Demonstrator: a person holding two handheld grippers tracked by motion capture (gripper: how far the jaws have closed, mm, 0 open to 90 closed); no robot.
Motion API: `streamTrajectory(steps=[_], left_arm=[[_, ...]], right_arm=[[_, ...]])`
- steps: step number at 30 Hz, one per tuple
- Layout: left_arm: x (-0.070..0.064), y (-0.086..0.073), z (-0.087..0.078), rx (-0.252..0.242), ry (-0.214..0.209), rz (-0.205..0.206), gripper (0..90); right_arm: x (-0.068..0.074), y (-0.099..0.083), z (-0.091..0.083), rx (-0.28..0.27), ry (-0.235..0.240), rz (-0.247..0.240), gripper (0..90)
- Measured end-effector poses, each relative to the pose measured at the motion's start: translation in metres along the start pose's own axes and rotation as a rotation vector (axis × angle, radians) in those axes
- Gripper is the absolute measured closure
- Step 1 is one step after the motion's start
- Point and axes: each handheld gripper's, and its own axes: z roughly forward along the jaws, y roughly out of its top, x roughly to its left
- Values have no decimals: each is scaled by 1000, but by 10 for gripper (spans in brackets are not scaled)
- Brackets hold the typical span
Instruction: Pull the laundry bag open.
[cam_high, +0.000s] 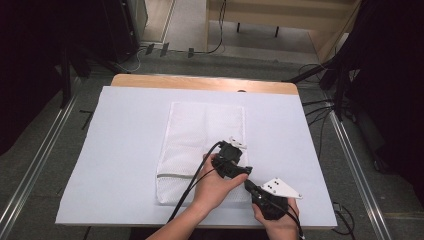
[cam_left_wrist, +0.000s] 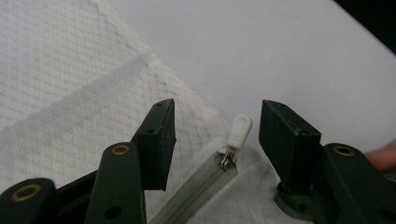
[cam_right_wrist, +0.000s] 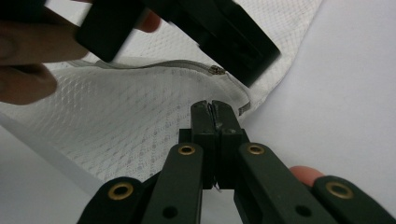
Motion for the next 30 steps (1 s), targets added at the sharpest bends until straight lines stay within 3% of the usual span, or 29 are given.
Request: streamTrajectory(steps=[2,4,5,7,8,9,13,18,23,30], left_arm=[[-2,3,7,30,23,6,418],[-1,5,11,52,0,15,459],[-1,5,11,53,0,16,527],[4,5,8,45,-58,9,690],[5,5,5,33,-67,5,776],[7,5,1,17,-90,1,808],[9,3,-12,-27,-114,-5,825],[17,-11,-23,-87,-136,-33,848],[30,-31,-28,-166,-181,-100,869],[37,-44,-32,-201,-167,-113,872]], right_arm=[[0,0,-1,1,1,-1,900],[-1,0,-1,1,4,-1,900],[-1,0,-1,3,3,-1,900],[-2,-1,-2,4,3,-6,900],[-2,-1,-2,3,1,-5,900],[-2,-1,-2,1,0,-2,900],[-3,0,-2,-1,-9,8,900],[-3,1,-3,-14,-19,7,900],[1,5,-8,-38,-25,3,900],[7,9,-10,-55,-7,5,900]])
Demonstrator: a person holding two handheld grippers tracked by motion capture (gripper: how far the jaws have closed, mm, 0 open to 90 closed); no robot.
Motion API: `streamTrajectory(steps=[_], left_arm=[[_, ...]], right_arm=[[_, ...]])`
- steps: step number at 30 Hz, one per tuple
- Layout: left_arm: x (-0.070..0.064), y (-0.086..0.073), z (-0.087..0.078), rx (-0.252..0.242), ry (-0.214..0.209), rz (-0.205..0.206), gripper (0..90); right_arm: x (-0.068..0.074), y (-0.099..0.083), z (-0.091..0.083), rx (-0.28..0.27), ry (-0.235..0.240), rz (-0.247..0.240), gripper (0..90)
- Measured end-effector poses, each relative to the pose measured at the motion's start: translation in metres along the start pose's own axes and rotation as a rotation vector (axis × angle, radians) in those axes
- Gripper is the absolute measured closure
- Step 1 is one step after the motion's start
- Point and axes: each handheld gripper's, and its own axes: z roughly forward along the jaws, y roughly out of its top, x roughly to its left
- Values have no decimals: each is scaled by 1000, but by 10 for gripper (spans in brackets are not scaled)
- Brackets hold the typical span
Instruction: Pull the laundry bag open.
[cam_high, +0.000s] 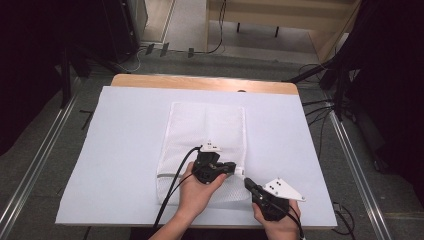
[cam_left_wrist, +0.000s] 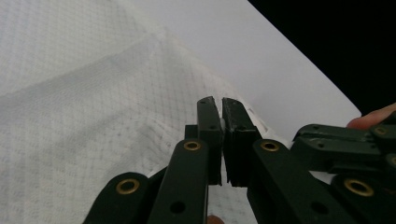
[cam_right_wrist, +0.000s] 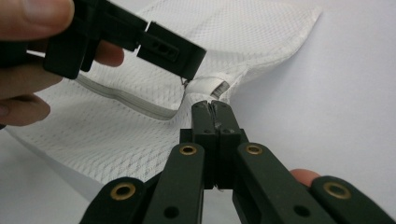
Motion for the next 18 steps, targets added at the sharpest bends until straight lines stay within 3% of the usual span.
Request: streamTrajectory(steps=[4,9,17,18], left_arm=[[3,-7,-3,-20,41,15,873],[15,-17,-10,-20,76,2,873],[48,-34,-44,-18,129,-46,872],[52,-37,-49,-18,153,-51,872]], right_arm=[[2,2,-3,-25,-14,6,900],[0,3,-4,-12,-18,13,900],[-5,3,-8,-3,-27,20,900],[-5,2,-8,1,-28,23,900]])
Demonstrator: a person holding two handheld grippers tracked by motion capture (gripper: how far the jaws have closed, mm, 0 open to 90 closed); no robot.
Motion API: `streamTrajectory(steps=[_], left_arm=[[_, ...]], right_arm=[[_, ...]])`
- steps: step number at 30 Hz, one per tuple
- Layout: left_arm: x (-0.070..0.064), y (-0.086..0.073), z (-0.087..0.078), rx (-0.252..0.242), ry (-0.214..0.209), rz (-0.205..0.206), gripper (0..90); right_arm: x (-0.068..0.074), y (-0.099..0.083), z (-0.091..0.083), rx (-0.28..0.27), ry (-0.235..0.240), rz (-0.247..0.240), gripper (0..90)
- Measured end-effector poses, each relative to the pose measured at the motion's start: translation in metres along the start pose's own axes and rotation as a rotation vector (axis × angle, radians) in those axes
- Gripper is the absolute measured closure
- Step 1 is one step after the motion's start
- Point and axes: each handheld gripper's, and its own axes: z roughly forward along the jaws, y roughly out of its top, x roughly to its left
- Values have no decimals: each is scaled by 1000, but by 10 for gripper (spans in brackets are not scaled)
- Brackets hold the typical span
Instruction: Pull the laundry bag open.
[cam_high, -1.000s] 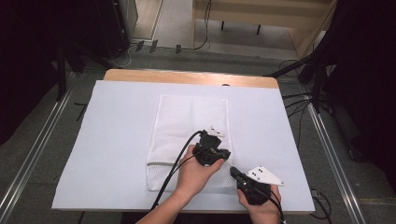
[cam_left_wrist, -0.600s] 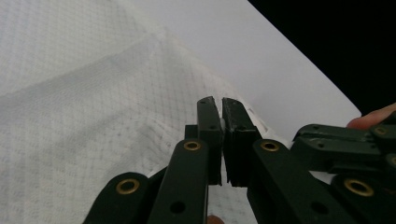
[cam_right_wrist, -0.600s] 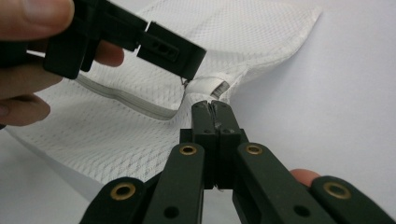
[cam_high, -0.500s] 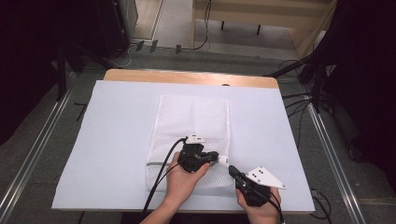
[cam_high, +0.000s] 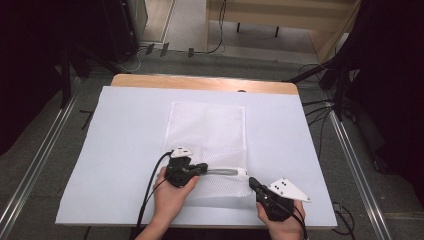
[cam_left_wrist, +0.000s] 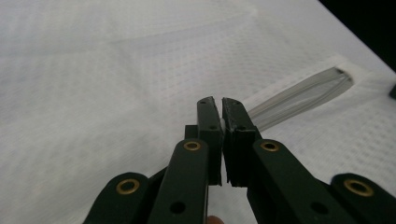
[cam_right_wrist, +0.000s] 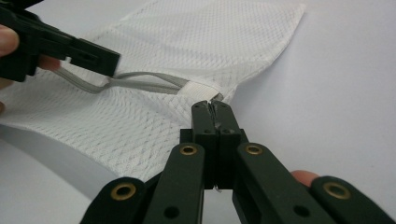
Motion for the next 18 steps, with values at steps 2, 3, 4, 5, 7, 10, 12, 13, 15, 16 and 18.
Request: streamTrajectory(steps=[2,3,4,5,7,10,12,13,15,16,18], left_arm=[[17,-6,-12,-8,25,-31,872],[24,-9,-18,-11,37,-47,872],[30,-12,-24,-18,51,-58,872],[35,-14,-28,-20,55,-63,872],[45,-19,-41,-32,75,-82,872],[57,-26,-55,-44,89,-109,872],[63,-30,-62,-51,94,-119,872],[67,-33,-67,-61,99,-131,872],[71,-36,-73,-73,108,-140,872],[72,-38,-76,-75,111,-143,872],[76,-41,-81,-70,124,-143,872]], right_arm=[[-1,-1,0,8,-14,-3,900],[-3,-1,-1,8,-15,-1,900],[-4,-1,-1,9,-17,6,900],[-5,-1,-2,10,-21,7,900],[-7,-2,-2,14,-22,7,900],[-7,-3,-2,25,-25,10,900],[-7,-3,-2,28,-27,5,900],[-7,-4,-2,30,-28,2,900],[-7,-4,-3,33,-29,7,900],[-7,-4,-3,33,-32,6,900],[-7,-4,-4,35,-40,1,900]])
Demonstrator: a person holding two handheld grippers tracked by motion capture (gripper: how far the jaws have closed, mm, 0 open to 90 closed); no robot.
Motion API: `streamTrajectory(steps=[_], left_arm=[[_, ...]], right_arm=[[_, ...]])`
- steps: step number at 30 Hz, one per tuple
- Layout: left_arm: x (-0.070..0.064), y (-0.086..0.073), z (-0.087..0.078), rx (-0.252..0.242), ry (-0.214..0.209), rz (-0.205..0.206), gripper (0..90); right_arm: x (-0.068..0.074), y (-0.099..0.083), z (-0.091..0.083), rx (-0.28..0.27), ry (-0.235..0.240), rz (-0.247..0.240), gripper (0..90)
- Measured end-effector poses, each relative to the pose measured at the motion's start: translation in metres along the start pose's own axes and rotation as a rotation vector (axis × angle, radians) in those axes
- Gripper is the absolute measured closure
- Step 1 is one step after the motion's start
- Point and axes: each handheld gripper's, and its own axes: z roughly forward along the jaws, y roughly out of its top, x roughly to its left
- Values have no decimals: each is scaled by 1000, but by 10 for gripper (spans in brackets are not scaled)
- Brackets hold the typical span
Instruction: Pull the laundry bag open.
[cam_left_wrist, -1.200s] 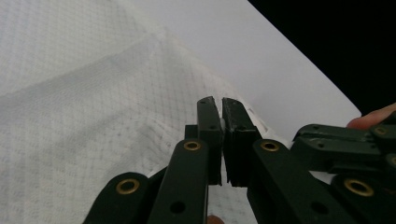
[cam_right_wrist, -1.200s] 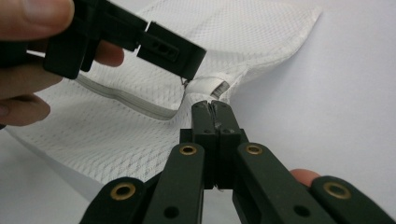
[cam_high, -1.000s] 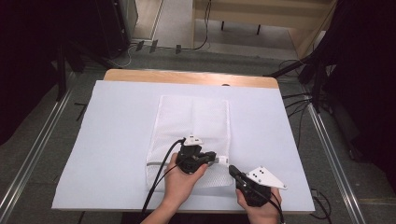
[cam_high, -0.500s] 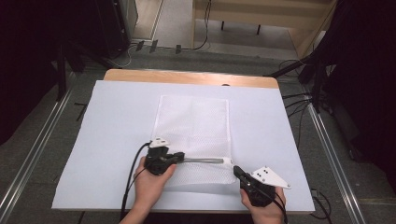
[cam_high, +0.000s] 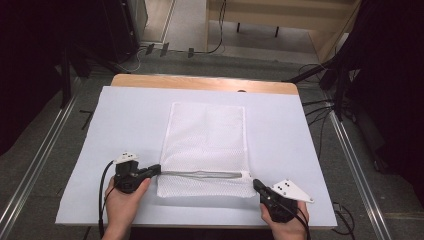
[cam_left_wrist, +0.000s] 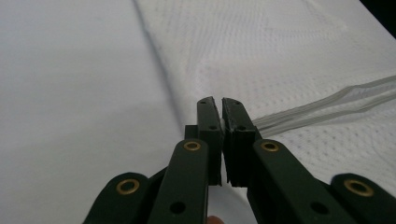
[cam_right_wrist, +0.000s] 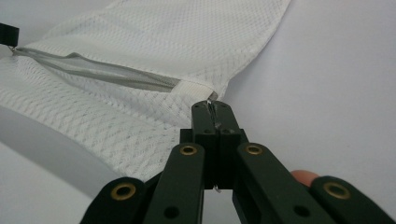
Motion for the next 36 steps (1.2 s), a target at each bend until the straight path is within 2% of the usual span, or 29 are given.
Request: streamTrajectory(steps=[2,6,9,12,15,16,17,18,19,22,24,28,30,32,34,36], left_arm=[[4,-4,-3,1,-11,-14,871],[4,-8,-3,-8,-4,-12,871],[4,-9,-4,-5,-30,-6,867],[2,-13,-2,-8,-62,4,859],[0,-14,1,-1,-71,13,860],[0,-14,2,-1,-75,8,859],[0,-14,2,2,-76,8,850],[0,-14,3,4,-75,6,825],[1,-14,3,-2,-70,3,757],[2,-14,0,-37,-47,0,539],[4,-13,-5,-75,-35,2,393],[7,-11,-10,-101,7,34,150],[9,-10,-14,-128,14,43,91],[10,-10,-19,-148,23,94,67],[12,-10,-23,-161,-10,140,60],[16,-10,-28,-188,-35,144,0]], right_arm=[[-1,-1,-1,2,2,5,900],[1,-3,0,18,3,-2,900],[-1,-5,3,55,33,4,900],[-7,-10,5,72,51,34,900],[-12,-14,7,114,87,47,900],[-14,-14,7,124,102,63,889],[-16,-15,8,132,120,79,833],[-18,-15,7,131,124,86,783],[-21,-14,6,122,128,101,702],[-31,-13,2,95,132,136,642],[-38,-11,-2,58,135,154,565],[-46,-8,-3,20,105,137,454],[-50,-8,-2,3,89,120,409],[-55,-7,-2,-11,88,106,384],[-60,-6,-1,-20,98,71,365],[-64,-4,-2,-21,90,58,292]])
